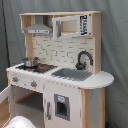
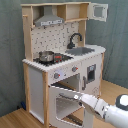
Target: Play with the kitchen
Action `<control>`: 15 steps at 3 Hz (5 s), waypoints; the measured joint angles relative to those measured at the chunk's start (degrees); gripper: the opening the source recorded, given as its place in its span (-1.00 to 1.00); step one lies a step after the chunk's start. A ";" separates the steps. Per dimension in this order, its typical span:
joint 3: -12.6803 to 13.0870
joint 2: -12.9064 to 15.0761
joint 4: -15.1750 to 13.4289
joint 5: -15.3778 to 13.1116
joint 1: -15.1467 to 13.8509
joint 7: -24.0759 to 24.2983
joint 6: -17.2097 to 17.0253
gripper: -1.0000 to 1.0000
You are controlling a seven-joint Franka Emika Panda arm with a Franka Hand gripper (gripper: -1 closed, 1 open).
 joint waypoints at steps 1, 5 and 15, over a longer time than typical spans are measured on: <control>1.83 0.00 0.00 0.00 -0.18 5.76 -2.81 1.00; 9.67 0.40 0.49 0.19 -1.04 29.40 -14.32 1.00; 13.22 1.68 -20.55 6.88 -7.56 46.07 -11.48 1.00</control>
